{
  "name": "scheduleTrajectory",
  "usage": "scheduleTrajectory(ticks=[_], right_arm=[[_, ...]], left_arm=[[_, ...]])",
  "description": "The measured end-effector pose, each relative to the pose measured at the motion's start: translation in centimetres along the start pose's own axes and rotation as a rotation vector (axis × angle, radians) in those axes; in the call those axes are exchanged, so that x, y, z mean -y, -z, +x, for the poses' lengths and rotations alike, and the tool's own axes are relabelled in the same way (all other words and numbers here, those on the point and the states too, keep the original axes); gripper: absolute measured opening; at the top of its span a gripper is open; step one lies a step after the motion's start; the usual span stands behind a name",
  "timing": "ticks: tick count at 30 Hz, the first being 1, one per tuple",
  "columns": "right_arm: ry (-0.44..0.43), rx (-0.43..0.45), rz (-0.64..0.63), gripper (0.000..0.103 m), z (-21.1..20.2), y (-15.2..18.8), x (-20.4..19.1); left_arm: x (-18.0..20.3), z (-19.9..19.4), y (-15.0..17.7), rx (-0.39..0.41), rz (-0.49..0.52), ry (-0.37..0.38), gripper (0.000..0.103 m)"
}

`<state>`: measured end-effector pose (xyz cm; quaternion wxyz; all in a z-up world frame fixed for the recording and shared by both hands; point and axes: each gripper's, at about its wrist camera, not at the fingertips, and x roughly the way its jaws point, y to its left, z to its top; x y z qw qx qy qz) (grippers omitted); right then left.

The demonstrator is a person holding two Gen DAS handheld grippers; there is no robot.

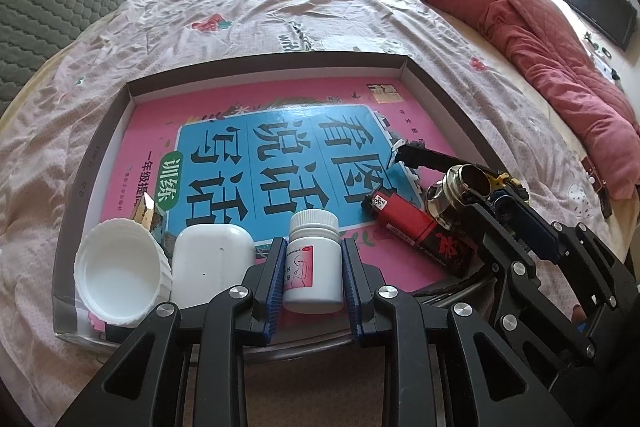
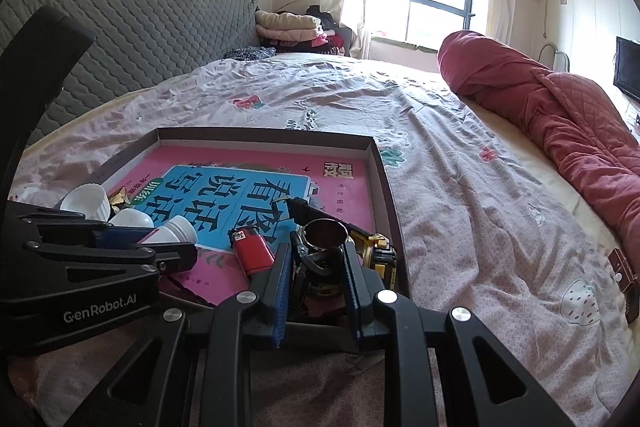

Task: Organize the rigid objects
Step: 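Lower the pill bottle beside the earbuds case with the left tool while the right tool lowers the clip, then open the right tool off the clip while the left tool releases the pill bottle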

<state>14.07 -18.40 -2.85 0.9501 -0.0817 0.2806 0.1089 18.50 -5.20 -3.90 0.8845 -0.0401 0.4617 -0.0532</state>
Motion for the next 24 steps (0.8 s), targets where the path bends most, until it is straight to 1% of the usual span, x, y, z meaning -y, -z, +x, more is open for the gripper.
scheduleTrajectory(ticks=[24], right_arm=[[-0.029, -0.01, 0.036, 0.024, -0.17, -0.12, 0.8]], left_arm=[[0.12, 0.06, 0.08, -0.001, 0.002, 0.002, 0.027]])
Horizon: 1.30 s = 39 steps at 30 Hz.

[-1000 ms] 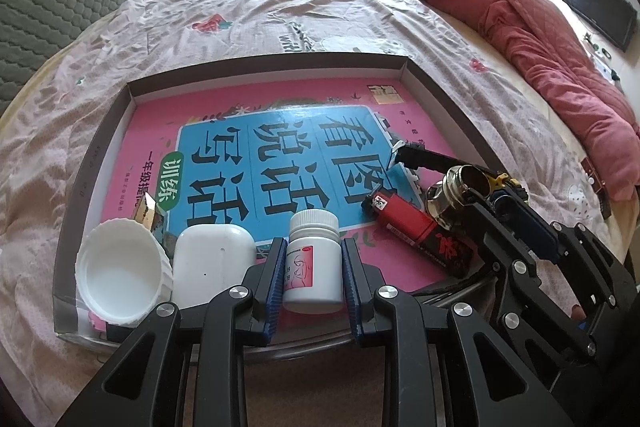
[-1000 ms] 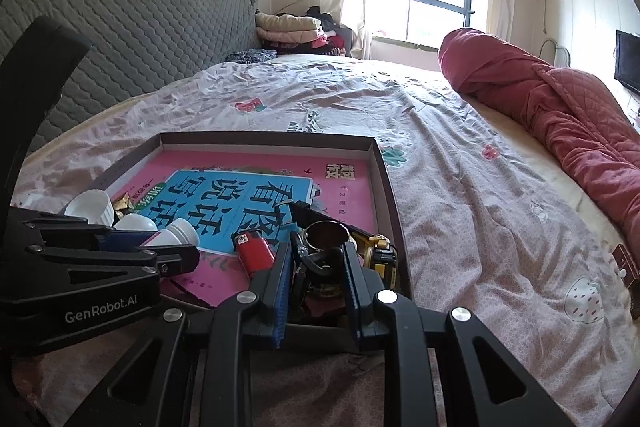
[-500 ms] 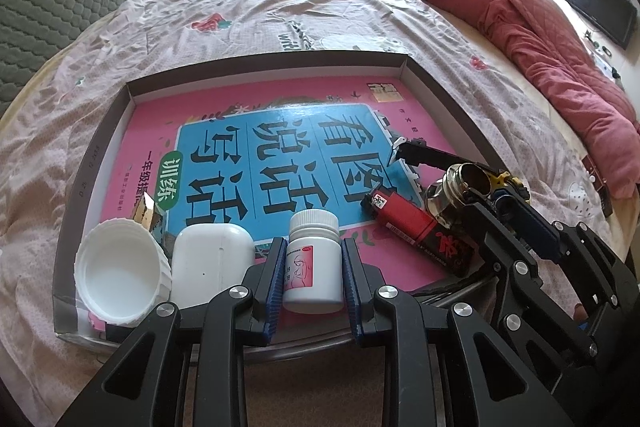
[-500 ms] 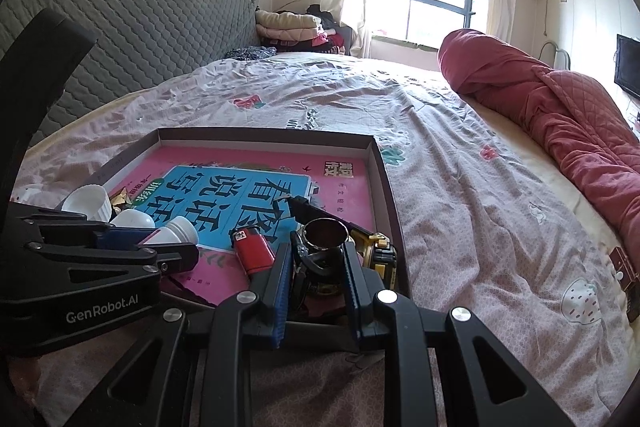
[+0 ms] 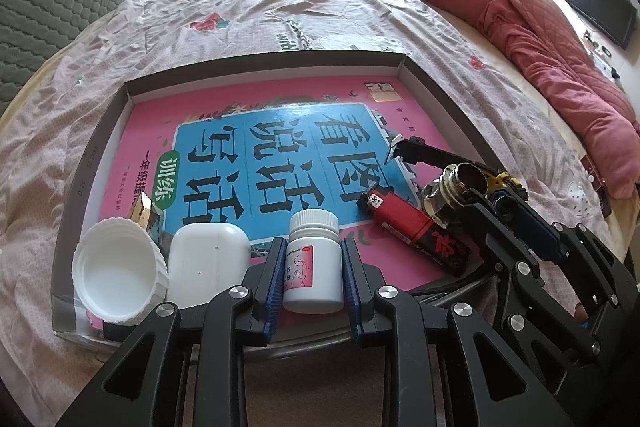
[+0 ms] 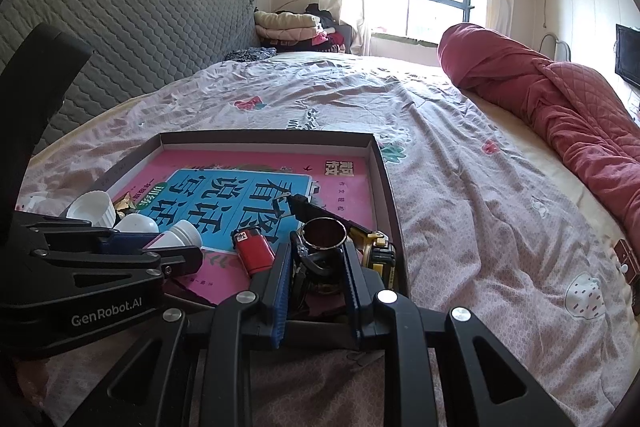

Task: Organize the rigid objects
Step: 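Open the right tool off the clip while the left tool releases the pill bottle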

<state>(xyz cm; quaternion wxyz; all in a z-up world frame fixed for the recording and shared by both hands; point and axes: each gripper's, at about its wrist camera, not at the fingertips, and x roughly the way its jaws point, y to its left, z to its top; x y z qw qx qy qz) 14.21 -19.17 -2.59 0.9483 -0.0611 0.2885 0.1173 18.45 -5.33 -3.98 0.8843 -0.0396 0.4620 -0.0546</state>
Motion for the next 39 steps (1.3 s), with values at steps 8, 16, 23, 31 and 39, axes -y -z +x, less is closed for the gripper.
scheduleTrajectory(ticks=[8, 16, 23, 31, 39], right_arm=[[-0.018, -0.003, 0.012, 0.024, -0.1, 0.0, 0.2], [-0.055, 0.026, 0.047, 0.03, -1.0, -0.2, 0.9], [-0.059, 0.046, 0.05, 0.037, -1.5, -0.3, 1.2], [-0.044, 0.056, 0.065, 0.049, -1.7, -0.4, 1.8], [-0.037, 0.044, 0.099, 0.05, -1.5, -0.3, 2.5]], left_arm=[[0.4, 0.1, 0.0, 0.0, 0.003, -0.002, 0.027], [0.9, 0.1, -0.1, -0.003, 0.015, 0.004, 0.027], [1.0, 0.2, -0.3, -0.01, 0.011, 0.001, 0.027], [0.9, 0.2, -0.3, -0.014, 0.006, 0.001, 0.027], [0.9, 0.1, -0.3, -0.017, -0.005, 0.004, 0.028]])
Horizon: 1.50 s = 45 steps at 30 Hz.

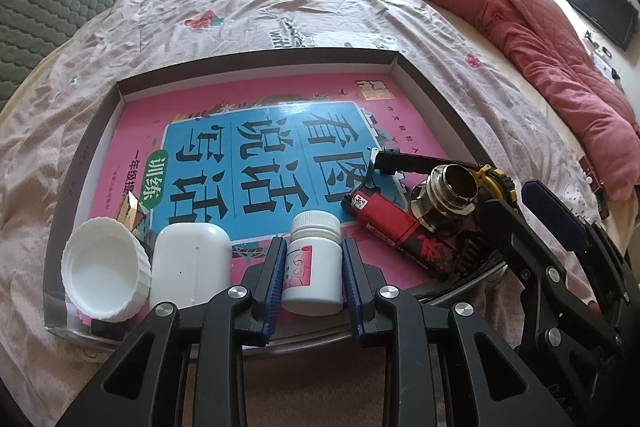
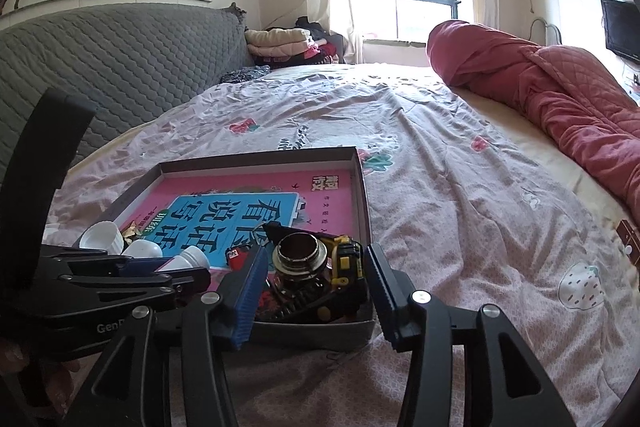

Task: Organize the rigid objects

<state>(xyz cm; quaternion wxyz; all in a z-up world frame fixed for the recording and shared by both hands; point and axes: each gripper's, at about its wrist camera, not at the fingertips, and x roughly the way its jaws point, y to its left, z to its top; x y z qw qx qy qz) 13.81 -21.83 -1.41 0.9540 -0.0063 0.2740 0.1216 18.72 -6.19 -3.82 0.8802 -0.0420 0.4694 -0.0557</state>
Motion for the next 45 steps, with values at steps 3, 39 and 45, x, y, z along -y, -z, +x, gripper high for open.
scheduleTrajectory(ticks=[3, 39, 45], right_arm=[[-0.002, 0.006, 0.006, 0.051, 0.0, 0.0, 0.2], [0.001, 0.027, -0.022, 0.052, -0.9, -0.1, -1.1], [0.01, 0.039, -0.013, 0.052, -1.9, -0.2, -1.6]], left_arm=[[0.0, 0.0, 0.0, -0.001, 0.0, 0.0, 0.028], [-2.0, -4.4, 0.3, 0.056, -0.035, -0.04, 0.065], [-2.9, -5.7, 0.9, 0.072, -0.041, -0.053, 0.068]])
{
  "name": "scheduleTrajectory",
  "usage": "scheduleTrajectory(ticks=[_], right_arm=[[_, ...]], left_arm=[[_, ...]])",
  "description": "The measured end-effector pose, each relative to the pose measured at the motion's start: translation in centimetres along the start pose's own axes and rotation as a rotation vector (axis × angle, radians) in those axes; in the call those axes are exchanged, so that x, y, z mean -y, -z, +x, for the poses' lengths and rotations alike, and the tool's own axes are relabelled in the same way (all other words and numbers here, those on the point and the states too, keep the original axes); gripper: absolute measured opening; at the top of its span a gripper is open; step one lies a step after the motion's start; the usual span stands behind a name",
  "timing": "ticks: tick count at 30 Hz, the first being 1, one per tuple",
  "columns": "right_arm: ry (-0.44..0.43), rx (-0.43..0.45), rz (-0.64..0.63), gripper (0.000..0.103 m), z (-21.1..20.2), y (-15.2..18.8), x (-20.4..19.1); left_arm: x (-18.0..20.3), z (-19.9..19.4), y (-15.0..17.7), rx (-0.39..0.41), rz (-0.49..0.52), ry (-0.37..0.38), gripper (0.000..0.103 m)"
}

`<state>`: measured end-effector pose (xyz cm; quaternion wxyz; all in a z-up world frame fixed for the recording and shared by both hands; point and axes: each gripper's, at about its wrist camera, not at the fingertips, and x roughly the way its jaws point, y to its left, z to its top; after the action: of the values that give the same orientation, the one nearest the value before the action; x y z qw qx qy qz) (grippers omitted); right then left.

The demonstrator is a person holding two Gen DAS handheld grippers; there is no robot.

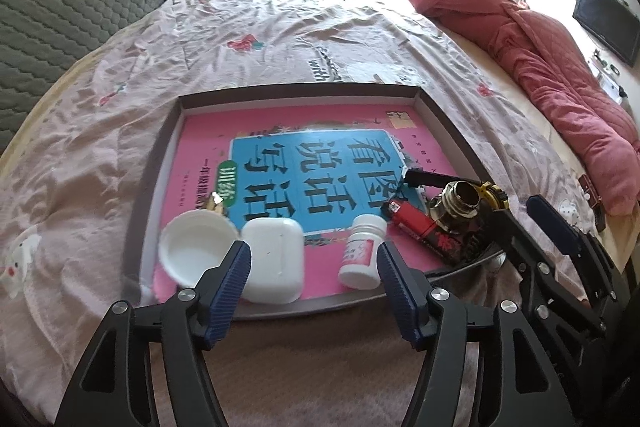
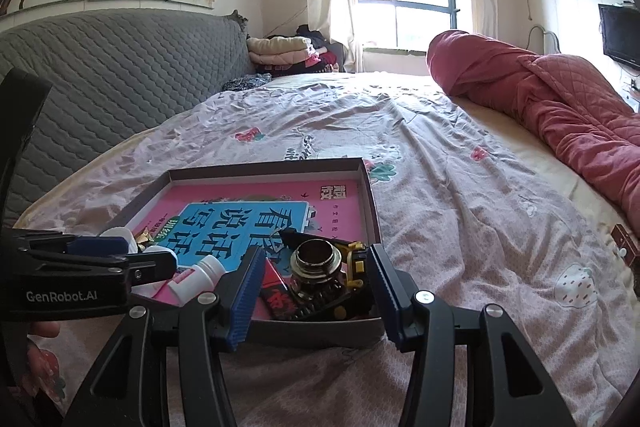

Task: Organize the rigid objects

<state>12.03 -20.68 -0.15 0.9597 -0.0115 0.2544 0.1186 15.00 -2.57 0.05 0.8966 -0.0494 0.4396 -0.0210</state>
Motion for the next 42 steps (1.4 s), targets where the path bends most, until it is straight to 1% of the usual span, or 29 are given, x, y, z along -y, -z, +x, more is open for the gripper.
scheduleTrajectory(ticks=[6, 11, 17, 23, 26, 28, 32, 36, 42], right_arm=[[0.014, 0.017, 0.003, 0.052, -1.6, 0.0, -0.8], [0.026, 0.023, -0.001, 0.052, -2.8, 0.0, -1.7], [0.036, 0.034, 0.006, 0.052, -4.5, -0.1, -2.7], [0.037, 0.016, 0.018, 0.052, -5.8, 0.2, -3.5], [0.051, 0.007, -0.01, 0.052, -6.3, 0.6, -4.1], [0.051, 0.002, -0.022, 0.052, -6.7, 0.8, -4.4], [0.047, -0.02, -0.033, 0.052, -7.5, 1.4, -5.2], [0.044, -0.062, -0.02, 0.052, -7.7, 2.1, -5.8], [0.057, -0.1, -0.002, 0.052, -8.2, 3.2, -5.9]], left_arm=[[-0.9, -1.6, 0.7, 0.022, -0.012, -0.01, 0.07], [-1.2, -3.1, 1.1, 0.05, -0.013, -0.018, 0.075], [-1.9, -5.2, 1.8, 0.088, -0.024, -0.038, 0.076], [-2.8, -6.8, 3.0, 0.106, -0.044, -0.093, 0.076], [-3.4, -7.4, 3.7, 0.097, -0.06, -0.103, 0.076], [-3.6, -8.0, 4.3, 0.107, -0.058, -0.122, 0.076], [-4.1, -8.7, 5.2, 0.104, -0.082, -0.134, 0.076], [-4.2, -9.2, 6.2, 0.089, -0.095, -0.128, 0.076], [-4.0, -9.6, 7.7, 0.066, -0.1, -0.119, 0.076]])
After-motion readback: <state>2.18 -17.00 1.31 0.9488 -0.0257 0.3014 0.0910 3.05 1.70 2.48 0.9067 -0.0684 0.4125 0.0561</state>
